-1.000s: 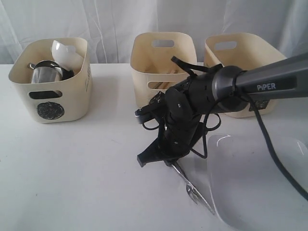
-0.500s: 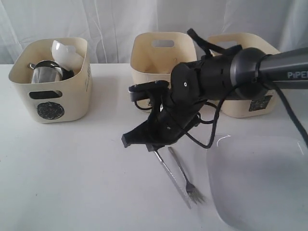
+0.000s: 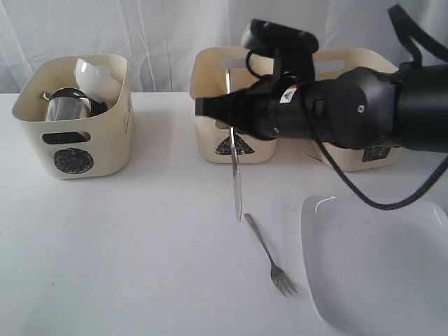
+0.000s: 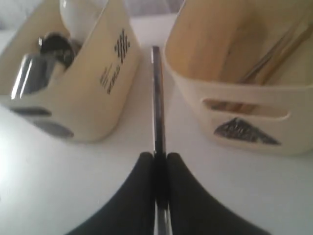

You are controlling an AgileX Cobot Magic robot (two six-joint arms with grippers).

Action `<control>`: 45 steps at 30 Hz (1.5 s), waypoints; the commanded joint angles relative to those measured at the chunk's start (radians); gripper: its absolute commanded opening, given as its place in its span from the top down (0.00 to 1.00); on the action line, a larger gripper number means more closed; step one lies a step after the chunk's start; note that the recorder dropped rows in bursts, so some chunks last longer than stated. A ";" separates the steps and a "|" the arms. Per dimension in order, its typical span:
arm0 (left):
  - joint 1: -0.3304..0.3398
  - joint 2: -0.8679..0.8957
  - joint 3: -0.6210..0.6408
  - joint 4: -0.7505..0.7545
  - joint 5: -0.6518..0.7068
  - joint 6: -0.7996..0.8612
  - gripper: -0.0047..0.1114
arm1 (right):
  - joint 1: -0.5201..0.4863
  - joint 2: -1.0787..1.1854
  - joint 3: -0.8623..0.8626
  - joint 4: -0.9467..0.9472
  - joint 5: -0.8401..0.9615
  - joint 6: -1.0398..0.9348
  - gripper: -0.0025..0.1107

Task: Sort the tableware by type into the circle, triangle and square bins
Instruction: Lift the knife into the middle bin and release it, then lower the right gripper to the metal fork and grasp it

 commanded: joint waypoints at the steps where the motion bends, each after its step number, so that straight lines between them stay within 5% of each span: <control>1: 0.000 -0.005 0.004 -0.003 -0.004 -0.002 0.83 | -0.064 -0.034 0.011 0.015 -0.214 0.097 0.98; 6: 0.000 -0.005 0.004 -0.003 -0.004 -0.002 0.83 | -0.132 -0.007 -0.029 -0.008 -0.318 0.208 0.98; 20: 0.000 -0.005 0.004 -0.003 -0.004 -0.002 0.83 | -0.222 0.321 -0.463 -0.102 -0.262 0.292 0.98; 24: 0.000 -0.005 0.004 -0.003 -0.004 -0.002 0.83 | -0.224 0.436 -0.573 -0.155 -0.210 0.289 0.88; 29: 0.000 -0.005 0.004 -0.003 -0.004 -0.002 0.83 | -0.221 0.505 -0.659 -0.246 -0.096 0.265 0.67; 36: 0.000 -0.005 0.004 -0.003 -0.004 -0.002 0.83 | -0.221 0.422 -0.648 -0.251 0.182 0.063 0.66; 45: 0.000 -0.005 0.004 -0.003 -0.004 -0.002 0.83 | -0.188 0.193 -0.387 -0.251 0.645 -0.233 0.66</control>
